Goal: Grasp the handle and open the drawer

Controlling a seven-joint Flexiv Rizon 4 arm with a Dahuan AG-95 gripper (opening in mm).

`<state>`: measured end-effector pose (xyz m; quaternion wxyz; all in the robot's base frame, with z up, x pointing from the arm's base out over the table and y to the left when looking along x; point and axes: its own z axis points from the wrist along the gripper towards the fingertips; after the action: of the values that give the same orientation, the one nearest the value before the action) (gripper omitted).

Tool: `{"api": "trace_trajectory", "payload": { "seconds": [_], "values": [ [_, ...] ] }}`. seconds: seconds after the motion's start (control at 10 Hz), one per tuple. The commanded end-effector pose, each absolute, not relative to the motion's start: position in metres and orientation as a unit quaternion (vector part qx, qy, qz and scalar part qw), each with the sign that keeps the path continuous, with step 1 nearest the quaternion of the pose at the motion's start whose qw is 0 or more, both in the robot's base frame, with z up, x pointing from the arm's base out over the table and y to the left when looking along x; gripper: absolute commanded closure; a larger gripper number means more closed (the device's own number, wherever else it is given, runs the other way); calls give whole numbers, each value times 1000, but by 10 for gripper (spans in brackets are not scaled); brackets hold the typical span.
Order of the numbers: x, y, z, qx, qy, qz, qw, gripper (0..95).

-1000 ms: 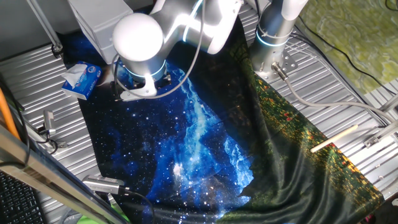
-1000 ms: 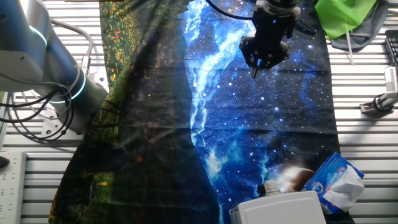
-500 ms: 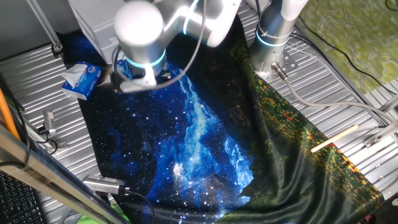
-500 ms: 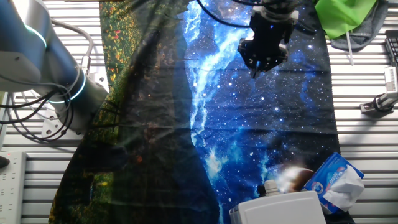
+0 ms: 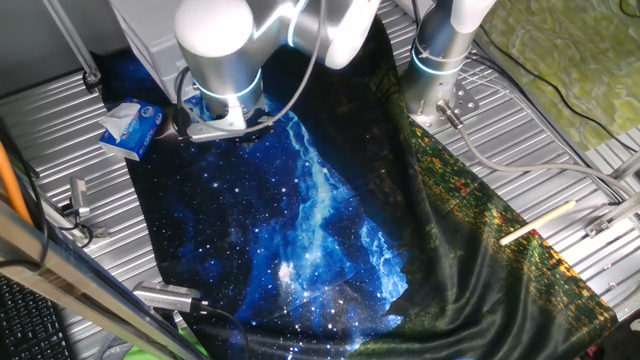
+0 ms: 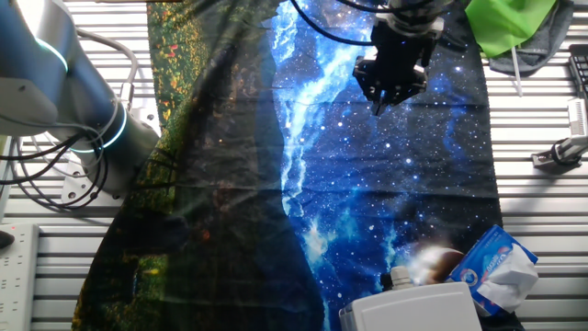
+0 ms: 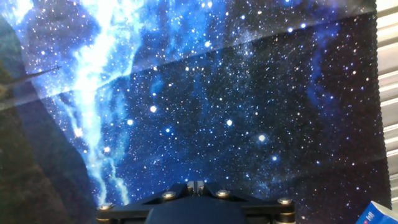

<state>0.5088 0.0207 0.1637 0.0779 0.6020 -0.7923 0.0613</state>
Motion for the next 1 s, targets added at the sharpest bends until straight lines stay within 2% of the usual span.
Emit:
{"api": "trace_trajectory", "payload": {
  "seconds": [0.1, 0.2, 0.3, 0.5, 0.7, 1.0],
  "values": [
    [509, 22, 164, 594, -801, 38, 64, 950],
    [509, 22, 164, 603, -796, 38, 48, 950],
    [509, 22, 164, 611, -789, 39, 48, 950],
    [509, 22, 164, 625, -776, 50, 63, 950],
    [509, 21, 161, 641, -758, 78, 91, 950],
    [509, 15, 158, 651, -749, 79, 99, 950]
  ]
}}
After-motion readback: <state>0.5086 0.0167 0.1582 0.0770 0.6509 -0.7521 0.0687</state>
